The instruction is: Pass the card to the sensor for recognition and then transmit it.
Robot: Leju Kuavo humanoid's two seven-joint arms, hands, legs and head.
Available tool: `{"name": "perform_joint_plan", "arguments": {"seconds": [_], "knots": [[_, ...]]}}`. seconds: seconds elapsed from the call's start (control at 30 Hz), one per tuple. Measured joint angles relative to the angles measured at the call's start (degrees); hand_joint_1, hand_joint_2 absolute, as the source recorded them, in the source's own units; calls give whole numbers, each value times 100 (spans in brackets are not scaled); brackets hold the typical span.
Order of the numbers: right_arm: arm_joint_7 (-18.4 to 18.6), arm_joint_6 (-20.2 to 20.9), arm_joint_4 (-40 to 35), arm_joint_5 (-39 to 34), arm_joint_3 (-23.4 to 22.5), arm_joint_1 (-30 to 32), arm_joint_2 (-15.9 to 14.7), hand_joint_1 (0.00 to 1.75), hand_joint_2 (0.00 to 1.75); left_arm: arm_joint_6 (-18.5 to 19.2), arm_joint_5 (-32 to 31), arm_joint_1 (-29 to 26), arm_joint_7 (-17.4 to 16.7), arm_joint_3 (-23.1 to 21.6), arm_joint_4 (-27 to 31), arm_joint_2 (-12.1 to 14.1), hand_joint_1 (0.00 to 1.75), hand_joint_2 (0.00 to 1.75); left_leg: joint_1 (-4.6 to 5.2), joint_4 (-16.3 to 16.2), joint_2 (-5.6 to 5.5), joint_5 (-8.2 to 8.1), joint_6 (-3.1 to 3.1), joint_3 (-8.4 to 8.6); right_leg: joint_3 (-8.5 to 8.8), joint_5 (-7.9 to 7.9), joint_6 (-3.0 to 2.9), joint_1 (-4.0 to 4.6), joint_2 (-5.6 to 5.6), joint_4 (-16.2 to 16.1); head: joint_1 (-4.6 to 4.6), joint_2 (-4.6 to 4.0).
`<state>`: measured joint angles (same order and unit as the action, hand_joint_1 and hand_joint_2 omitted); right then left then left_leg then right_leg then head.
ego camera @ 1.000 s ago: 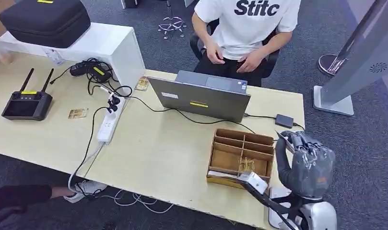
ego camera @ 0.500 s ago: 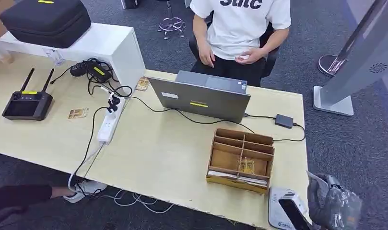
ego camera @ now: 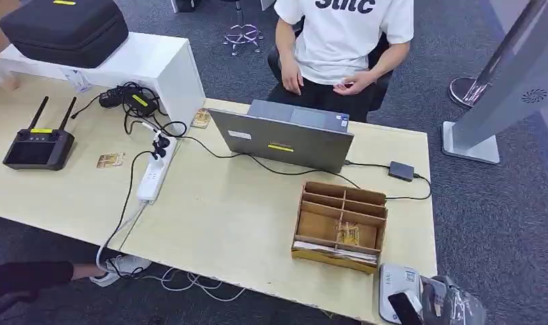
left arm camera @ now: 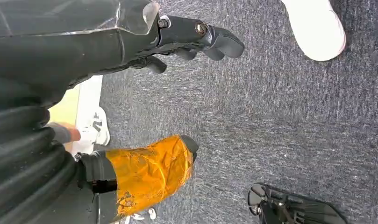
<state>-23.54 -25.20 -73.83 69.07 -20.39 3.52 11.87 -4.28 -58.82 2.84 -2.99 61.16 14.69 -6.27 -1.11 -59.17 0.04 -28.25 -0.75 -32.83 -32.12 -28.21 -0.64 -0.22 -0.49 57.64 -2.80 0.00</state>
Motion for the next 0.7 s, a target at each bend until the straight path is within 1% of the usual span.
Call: {"name": "perform_joint_plan", "arguments": {"seconds": [0.4, 0.57, 0.7], "knots": [[0, -9, 166, 4, -24, -113, 31, 175, 175, 0, -22, 8, 0, 72, 0, 0, 0, 175, 0, -2, 1, 0, 0, 2, 1, 1, 0, 0, 1, 0, 0, 0], [90, -223, 86, 177, -24, -109, 31, 175, 175, 0, -107, 10, 0, 92, 0, -2, 0, 175, 1, -2, 0, 0, 0, 2, 2, 1, 0, -1, 1, 0, 0, 0], [228, -442, -379, 232, -9, -103, 31, 175, 175, 0, -171, 10, 0, 160, 0, -7, 0, 175, 1, -2, 0, 1, 0, 2, 2, 1, 0, -1, 1, 0, 0, 0]]}}
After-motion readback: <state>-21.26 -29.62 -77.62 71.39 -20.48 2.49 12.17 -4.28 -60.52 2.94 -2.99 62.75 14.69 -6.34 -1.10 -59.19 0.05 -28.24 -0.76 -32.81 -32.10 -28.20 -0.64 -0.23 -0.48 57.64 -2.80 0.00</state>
